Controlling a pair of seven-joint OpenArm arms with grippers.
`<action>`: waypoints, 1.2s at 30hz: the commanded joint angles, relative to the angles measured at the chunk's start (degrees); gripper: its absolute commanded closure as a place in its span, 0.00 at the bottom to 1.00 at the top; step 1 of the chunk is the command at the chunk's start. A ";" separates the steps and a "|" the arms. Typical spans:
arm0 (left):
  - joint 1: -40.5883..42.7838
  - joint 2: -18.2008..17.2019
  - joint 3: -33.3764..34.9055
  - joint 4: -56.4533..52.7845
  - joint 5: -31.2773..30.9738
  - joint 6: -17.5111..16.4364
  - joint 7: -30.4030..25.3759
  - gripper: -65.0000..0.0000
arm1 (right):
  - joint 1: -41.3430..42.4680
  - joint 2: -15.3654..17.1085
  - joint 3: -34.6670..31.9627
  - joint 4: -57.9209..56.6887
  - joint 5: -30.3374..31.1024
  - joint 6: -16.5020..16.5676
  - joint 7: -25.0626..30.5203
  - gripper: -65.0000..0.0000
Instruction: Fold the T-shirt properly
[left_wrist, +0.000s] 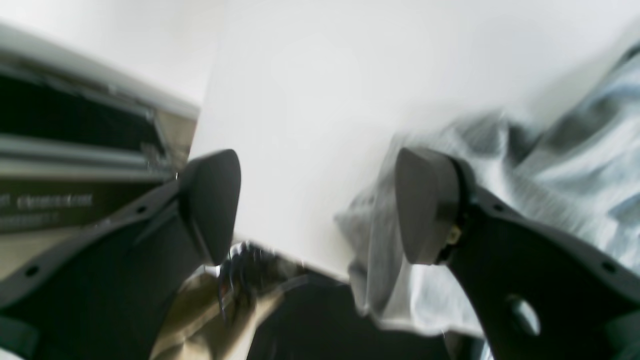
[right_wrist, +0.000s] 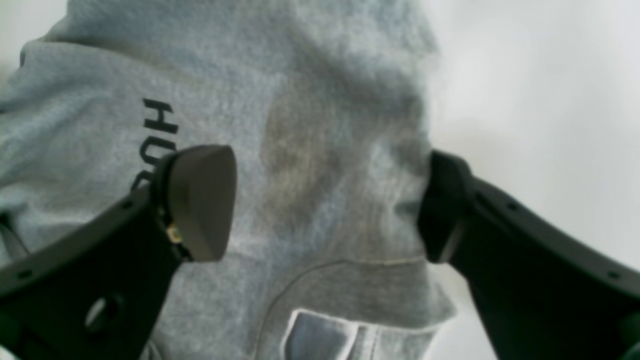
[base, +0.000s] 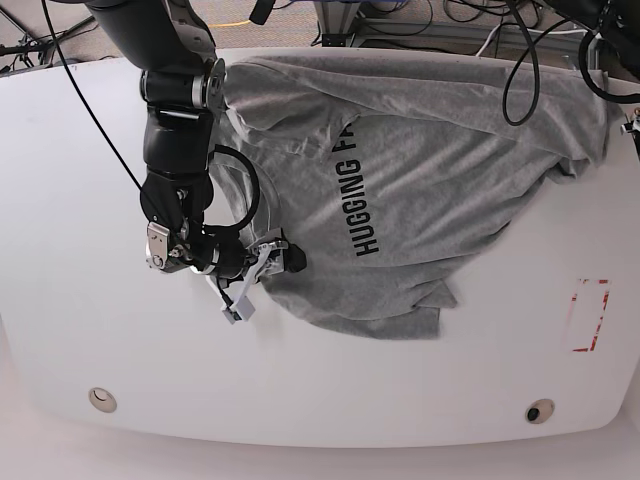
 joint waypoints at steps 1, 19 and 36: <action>-0.40 -0.90 1.77 -1.03 -0.79 -0.06 -5.18 0.30 | 1.57 -0.06 -0.03 0.61 -0.31 0.32 -0.05 0.33; -2.42 -1.25 14.08 -26.88 -0.88 5.35 -20.83 0.14 | 1.57 0.29 -0.12 0.61 -0.31 0.32 -0.05 0.90; -3.39 -1.34 24.10 -28.37 0.52 5.70 -21.01 0.15 | 1.22 1.08 0.06 0.61 -0.31 0.32 -0.05 0.90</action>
